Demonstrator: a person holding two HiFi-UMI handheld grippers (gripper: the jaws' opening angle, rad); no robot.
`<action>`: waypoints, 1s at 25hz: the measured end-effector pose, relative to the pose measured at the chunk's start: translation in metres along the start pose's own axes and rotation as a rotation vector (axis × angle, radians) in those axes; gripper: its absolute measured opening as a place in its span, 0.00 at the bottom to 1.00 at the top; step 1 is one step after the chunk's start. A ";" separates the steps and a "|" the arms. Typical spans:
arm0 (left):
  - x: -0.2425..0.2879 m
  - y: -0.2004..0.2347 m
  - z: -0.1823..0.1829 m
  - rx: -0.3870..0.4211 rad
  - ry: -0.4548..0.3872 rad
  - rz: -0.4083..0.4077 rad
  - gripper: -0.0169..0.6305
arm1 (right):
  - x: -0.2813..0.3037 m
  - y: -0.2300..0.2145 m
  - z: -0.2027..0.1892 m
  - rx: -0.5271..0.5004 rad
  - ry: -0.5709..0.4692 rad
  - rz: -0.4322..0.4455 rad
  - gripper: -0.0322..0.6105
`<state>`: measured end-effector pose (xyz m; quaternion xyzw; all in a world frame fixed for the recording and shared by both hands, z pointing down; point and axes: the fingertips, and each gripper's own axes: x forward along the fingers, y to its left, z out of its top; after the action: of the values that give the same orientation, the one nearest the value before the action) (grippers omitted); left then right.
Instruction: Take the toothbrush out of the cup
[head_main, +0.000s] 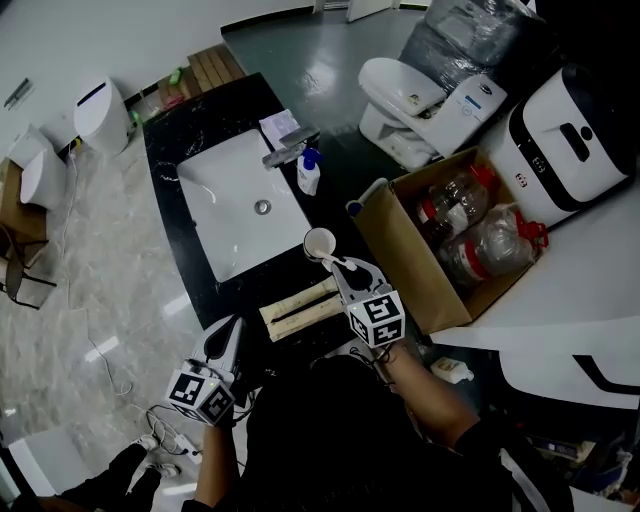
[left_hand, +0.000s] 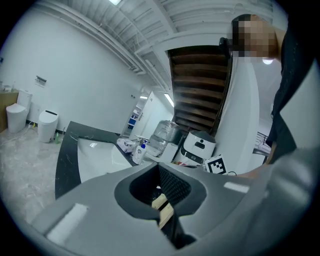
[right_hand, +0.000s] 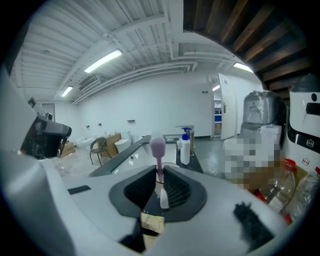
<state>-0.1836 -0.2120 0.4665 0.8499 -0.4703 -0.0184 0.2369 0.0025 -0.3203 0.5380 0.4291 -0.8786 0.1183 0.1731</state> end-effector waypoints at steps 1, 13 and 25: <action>-0.001 0.000 0.001 -0.009 -0.007 -0.004 0.04 | -0.003 0.001 0.003 0.001 -0.007 -0.004 0.13; -0.009 -0.008 -0.004 0.015 -0.002 -0.033 0.04 | -0.037 0.007 0.029 0.007 -0.076 -0.023 0.13; -0.008 -0.015 -0.010 0.016 0.019 -0.062 0.04 | -0.069 0.017 0.053 0.032 -0.133 0.006 0.13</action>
<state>-0.1742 -0.1952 0.4672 0.8659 -0.4418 -0.0139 0.2341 0.0183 -0.2796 0.4608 0.4361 -0.8874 0.1043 0.1071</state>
